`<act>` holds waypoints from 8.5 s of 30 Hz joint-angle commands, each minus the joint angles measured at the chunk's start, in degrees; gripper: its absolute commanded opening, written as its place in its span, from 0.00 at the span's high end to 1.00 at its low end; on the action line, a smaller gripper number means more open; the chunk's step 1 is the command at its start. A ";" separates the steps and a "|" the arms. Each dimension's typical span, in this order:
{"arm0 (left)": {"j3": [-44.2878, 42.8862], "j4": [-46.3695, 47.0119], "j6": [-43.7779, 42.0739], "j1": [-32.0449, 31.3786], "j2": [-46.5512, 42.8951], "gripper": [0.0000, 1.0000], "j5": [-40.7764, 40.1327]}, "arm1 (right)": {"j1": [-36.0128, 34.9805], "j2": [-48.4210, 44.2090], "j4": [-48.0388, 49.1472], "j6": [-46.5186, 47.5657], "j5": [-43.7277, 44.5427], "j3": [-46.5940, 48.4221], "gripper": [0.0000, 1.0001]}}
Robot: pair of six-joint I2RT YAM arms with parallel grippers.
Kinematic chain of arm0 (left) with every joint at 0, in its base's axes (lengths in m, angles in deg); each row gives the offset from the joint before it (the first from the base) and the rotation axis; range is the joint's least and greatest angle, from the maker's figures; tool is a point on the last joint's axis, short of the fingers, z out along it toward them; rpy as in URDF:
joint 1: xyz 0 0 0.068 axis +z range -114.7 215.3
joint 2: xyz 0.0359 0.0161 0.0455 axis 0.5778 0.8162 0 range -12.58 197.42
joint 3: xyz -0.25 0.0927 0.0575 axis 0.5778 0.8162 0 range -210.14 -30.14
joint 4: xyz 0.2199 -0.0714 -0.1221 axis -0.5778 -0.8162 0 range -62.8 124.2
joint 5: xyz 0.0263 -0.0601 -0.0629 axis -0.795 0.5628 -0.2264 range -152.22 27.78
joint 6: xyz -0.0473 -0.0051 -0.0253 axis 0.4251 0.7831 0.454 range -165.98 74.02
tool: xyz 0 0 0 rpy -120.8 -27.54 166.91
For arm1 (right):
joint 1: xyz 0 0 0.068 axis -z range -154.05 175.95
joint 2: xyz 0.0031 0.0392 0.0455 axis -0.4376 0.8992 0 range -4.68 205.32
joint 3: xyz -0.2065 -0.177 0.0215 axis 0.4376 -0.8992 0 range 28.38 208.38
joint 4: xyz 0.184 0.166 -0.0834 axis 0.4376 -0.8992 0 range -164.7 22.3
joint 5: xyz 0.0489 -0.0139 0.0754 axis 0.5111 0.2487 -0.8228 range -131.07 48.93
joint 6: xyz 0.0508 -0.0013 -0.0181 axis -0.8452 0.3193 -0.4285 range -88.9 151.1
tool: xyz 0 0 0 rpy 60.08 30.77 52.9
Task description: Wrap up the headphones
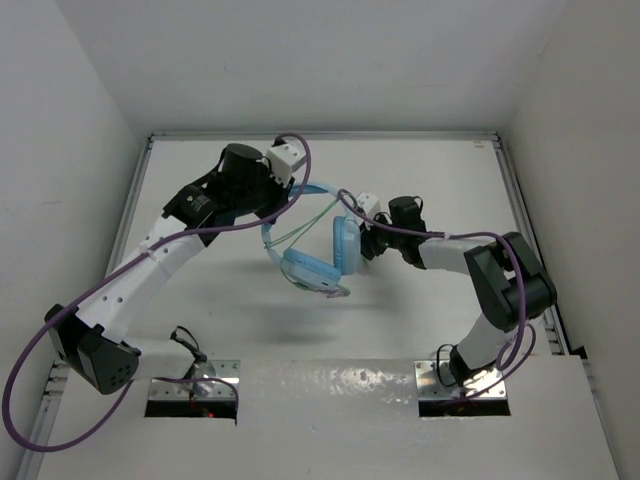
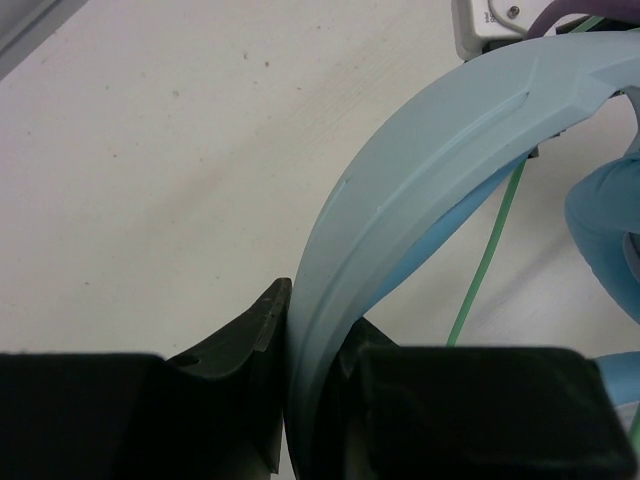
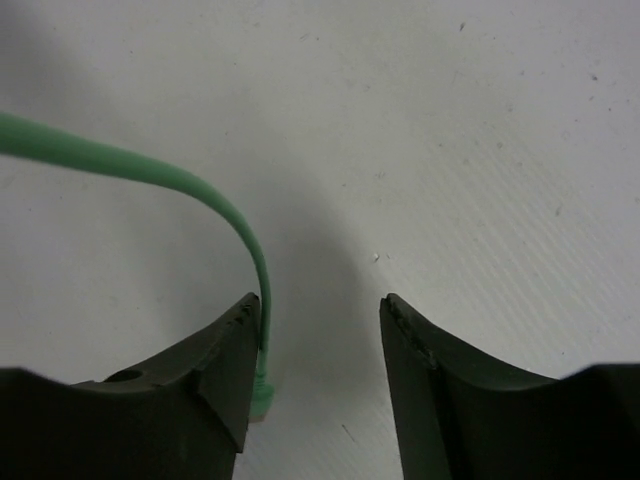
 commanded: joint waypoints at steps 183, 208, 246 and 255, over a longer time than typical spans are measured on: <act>2.37 10.83 8.24 7.11 21.43 1.00 -9.37 | -9.38 -8.29 -13.67 -17.27 12.27 23.94 0.20; 1.13 13.03 8.78 7.03 20.03 1.00 -8.84 | -10.79 5.41 -14.87 -31.08 13.46 19.64 0.52; 3.50 7.94 5.81 22.22 6.85 0.01 -3.47 | -7.54 -4.06 -33.14 -30.30 36.03 27.38 1.00; 10.36 9.51 2.71 22.32 1.83 0.00 -3.13 | 5.01 -9.08 -37.54 -31.43 30.43 23.16 1.00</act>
